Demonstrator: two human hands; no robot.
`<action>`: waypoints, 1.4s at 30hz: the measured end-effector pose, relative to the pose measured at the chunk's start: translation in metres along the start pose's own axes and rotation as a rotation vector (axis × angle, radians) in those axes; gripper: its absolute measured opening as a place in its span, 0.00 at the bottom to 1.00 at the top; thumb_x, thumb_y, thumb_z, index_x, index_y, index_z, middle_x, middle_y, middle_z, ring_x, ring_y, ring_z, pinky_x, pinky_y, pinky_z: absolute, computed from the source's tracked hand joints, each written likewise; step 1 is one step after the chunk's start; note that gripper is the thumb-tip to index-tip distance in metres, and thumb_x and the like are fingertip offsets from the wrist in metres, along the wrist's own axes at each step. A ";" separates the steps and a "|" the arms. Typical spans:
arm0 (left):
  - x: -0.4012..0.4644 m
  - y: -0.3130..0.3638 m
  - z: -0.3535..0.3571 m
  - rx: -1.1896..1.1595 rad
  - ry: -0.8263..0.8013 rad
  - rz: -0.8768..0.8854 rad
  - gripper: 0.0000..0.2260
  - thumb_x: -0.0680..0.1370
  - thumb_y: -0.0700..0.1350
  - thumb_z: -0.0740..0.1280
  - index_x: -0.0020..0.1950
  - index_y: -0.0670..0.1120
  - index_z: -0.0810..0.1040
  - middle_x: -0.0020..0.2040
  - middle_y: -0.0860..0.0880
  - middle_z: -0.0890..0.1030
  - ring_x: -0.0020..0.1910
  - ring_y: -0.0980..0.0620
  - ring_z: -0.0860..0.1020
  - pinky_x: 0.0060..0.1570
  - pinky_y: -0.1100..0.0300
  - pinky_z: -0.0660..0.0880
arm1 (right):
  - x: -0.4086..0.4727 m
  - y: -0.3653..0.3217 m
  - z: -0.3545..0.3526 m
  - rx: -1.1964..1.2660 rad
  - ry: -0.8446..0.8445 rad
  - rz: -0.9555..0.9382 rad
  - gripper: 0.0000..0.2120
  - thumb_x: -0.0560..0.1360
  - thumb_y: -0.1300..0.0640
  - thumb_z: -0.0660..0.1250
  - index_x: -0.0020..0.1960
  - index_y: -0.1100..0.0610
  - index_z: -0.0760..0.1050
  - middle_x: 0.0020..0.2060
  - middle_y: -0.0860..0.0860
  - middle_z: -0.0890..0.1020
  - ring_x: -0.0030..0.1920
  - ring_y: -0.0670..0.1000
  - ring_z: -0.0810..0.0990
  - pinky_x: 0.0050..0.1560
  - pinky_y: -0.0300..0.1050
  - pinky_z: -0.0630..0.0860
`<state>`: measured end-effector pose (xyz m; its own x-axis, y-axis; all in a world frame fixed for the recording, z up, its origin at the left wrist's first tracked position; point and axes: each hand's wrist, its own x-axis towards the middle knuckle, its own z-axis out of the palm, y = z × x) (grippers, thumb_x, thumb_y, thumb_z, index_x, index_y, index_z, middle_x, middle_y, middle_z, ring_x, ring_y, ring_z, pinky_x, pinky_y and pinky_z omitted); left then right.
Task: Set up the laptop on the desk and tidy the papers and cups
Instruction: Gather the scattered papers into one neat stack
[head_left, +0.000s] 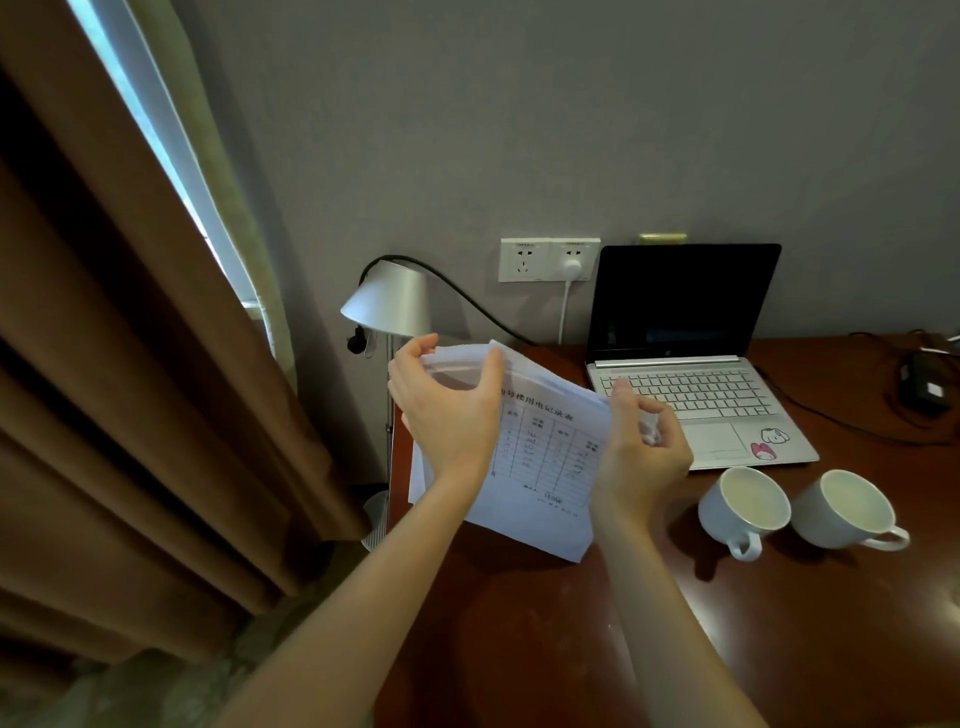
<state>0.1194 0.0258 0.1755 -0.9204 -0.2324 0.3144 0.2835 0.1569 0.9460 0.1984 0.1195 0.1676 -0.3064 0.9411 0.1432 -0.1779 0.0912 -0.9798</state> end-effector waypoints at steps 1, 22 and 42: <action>0.001 0.001 0.000 -0.017 0.011 -0.013 0.25 0.65 0.60 0.72 0.57 0.56 0.66 0.49 0.63 0.68 0.52 0.63 0.70 0.50 0.72 0.69 | 0.002 0.001 -0.001 0.009 0.002 -0.005 0.12 0.69 0.43 0.69 0.30 0.44 0.72 0.28 0.43 0.75 0.30 0.40 0.73 0.31 0.35 0.69; 0.017 -0.004 0.000 -0.078 0.029 -0.025 0.21 0.68 0.53 0.74 0.56 0.52 0.69 0.46 0.57 0.72 0.47 0.58 0.76 0.43 0.69 0.75 | 0.014 0.005 -0.003 0.009 -0.025 0.006 0.13 0.67 0.39 0.68 0.32 0.47 0.73 0.28 0.44 0.74 0.32 0.45 0.71 0.32 0.39 0.68; 0.005 0.003 0.004 -0.001 0.049 0.095 0.15 0.69 0.53 0.72 0.50 0.54 0.70 0.43 0.60 0.72 0.44 0.59 0.75 0.43 0.71 0.74 | 0.001 0.006 -0.007 0.014 -0.158 0.042 0.14 0.65 0.37 0.70 0.32 0.46 0.74 0.28 0.44 0.76 0.32 0.45 0.75 0.31 0.37 0.72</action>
<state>0.1146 0.0290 0.1798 -0.8752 -0.2628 0.4061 0.3691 0.1797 0.9118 0.2033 0.1236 0.1610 -0.4574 0.8807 0.1232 -0.1740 0.0472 -0.9836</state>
